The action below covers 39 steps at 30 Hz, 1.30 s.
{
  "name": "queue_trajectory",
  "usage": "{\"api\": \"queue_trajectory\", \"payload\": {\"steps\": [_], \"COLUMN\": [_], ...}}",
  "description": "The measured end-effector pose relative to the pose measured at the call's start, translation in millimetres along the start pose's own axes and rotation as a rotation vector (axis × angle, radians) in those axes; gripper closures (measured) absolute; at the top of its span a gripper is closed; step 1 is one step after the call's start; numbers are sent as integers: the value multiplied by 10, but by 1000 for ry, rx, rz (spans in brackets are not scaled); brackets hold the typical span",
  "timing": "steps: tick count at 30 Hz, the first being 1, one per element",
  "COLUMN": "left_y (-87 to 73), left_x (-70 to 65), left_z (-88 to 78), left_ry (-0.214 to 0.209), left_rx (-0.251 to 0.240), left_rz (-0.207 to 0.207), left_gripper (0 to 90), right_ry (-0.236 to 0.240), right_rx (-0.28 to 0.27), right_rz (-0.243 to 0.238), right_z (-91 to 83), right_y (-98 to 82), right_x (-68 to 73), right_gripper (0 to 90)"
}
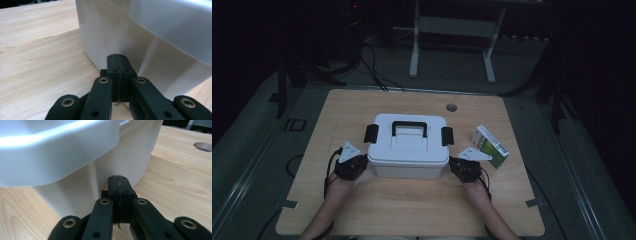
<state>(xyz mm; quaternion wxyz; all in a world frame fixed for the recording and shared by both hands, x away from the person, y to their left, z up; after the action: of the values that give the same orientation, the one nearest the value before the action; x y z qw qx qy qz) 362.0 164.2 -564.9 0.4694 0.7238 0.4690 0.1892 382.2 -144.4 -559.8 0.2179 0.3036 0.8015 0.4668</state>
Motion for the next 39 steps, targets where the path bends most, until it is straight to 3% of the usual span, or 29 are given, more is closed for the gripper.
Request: {"api": "queue_trajectory", "payload": {"steps": [4,9,13,39], "left_y": [-46,-104,-137,-281], "left_x": [-69,-187,-235,-372], "left_z": [-51,-136,-179,-374], "left_ry": [-22,-38,-55,-107], "left_rx": [2,20,26,30], "left_rz": [-4,36,37,54], "left_gripper": [897,897,897,897], "right_ry": [5,15,19,47], "right_rx": [-9,-6,-8,-13], "right_rz": [9,8,12,1], "right_z": [-65,-176,-232,-481], "right_y": [-39,-93,-122,-243], "right_x": [24,57,82,294], "right_gripper": [900,900,900,900]}}
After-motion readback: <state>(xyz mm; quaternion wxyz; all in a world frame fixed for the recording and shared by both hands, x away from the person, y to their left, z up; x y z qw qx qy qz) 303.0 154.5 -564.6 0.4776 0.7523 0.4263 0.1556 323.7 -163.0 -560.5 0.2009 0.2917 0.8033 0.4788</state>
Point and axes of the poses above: each handheld gripper's, and its own axes: z roughly forward along the jaws, y roughly out of its top, x roughly to its left, the point moved 7 cm from there along z, roughly forward along the jaws, and after that the axes turned 7 degrees about -z, right-handed, at the moved point
